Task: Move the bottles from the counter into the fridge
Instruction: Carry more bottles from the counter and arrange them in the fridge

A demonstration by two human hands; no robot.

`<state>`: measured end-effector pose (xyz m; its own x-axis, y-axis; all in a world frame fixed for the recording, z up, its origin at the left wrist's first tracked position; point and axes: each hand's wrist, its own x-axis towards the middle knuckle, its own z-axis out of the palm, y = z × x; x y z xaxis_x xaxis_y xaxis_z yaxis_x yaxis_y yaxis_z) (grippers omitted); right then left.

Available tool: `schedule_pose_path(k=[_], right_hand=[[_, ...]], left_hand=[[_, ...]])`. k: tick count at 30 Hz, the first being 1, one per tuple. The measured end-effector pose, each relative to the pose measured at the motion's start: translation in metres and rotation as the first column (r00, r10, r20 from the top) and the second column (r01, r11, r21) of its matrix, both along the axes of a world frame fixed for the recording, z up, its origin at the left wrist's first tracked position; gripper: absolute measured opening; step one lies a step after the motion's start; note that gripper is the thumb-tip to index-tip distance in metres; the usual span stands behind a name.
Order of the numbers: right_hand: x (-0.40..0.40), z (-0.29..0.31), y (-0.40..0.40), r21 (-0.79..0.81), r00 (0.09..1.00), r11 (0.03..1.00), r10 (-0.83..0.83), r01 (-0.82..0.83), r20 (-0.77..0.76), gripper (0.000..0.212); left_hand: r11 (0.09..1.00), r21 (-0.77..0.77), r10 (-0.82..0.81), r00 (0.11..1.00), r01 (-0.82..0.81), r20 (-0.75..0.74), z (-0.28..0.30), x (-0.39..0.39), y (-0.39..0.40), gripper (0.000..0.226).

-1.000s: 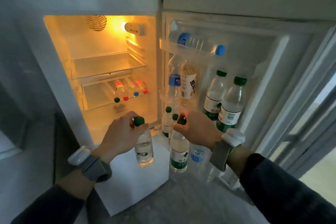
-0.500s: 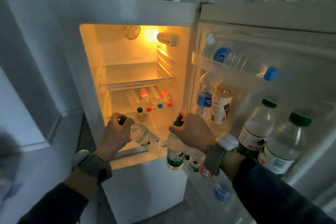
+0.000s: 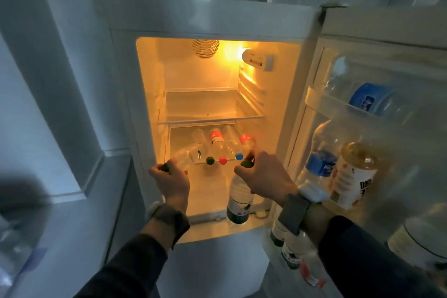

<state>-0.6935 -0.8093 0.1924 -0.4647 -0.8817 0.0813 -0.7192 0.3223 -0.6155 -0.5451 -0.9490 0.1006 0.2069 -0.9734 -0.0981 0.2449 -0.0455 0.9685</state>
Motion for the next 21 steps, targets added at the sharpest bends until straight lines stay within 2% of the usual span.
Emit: schedule_pose_path(k=[7,11,16,21], right_hand=[[-0.016,0.001,-0.029,0.028,0.998,0.998,-0.056,0.056,-0.001,0.034],[-0.024,0.000,-0.040,0.039,0.997,0.996,-0.075,0.075,-0.005,0.033],[-0.030,-0.005,-0.050,0.052,0.995,0.994,-0.100,0.100,-0.007,0.032],[-0.034,-0.008,-0.049,0.044,0.995,0.994,-0.103,0.103,0.001,0.030]], left_hand=[[0.992,0.101,0.079,0.997,-0.079,0.005,-0.028,-0.026,-0.049,0.032],[0.982,0.187,0.019,0.998,-0.029,0.057,-0.040,-0.036,-0.075,0.042],[0.960,0.281,-0.033,0.994,0.001,0.107,-0.060,-0.054,-0.092,0.038],[0.954,0.301,-0.075,0.969,0.001,0.235,-0.065,-0.068,-0.109,0.040]])
